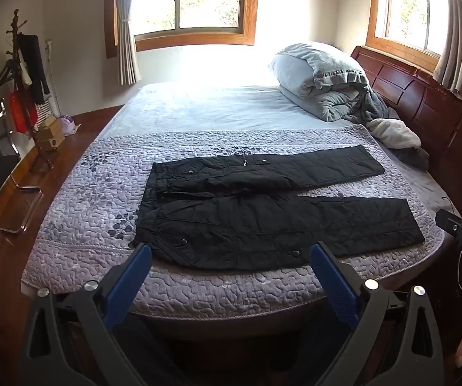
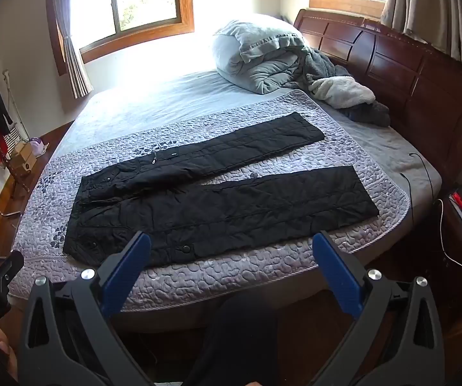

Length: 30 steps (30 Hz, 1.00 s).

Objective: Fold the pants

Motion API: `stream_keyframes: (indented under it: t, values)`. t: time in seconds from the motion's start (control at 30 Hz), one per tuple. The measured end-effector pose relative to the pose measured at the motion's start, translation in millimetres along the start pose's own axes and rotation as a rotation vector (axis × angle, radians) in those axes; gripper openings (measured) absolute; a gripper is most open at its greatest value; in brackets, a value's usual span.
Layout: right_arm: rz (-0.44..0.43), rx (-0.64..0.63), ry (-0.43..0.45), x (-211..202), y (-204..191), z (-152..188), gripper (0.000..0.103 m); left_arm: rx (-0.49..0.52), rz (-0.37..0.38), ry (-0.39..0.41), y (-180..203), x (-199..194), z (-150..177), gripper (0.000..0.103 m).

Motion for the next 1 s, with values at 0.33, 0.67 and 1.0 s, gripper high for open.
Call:
stream_keyframes:
  t: [0.33, 0.67, 1.0]
  values:
    - [-0.002, -0.003, -0.004, -6, 7, -2, 0.101, 0.001, -0.002, 0.002, -13, -2, 1, 0.099]
    - [0.006, -0.001, -0.009, 1, 3, 1, 0.101, 0.004, -0.009, 0.008, -5, -1, 3, 0.099]
    - [0.017, -0.006, -0.005, 0, 6, 0, 0.101, 0.011, -0.011, -0.002, 1, 1, 1, 0.099]
Point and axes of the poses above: each gripper's, at about its wrist camera, not at the fingertips, and x roughly the way its jaws point, y to its right, z to its underside, the point moved 1 cm from there along x, roughly the way its jaws point, and after that the axes turned 4 degrees about x, right-handed, at the moved point
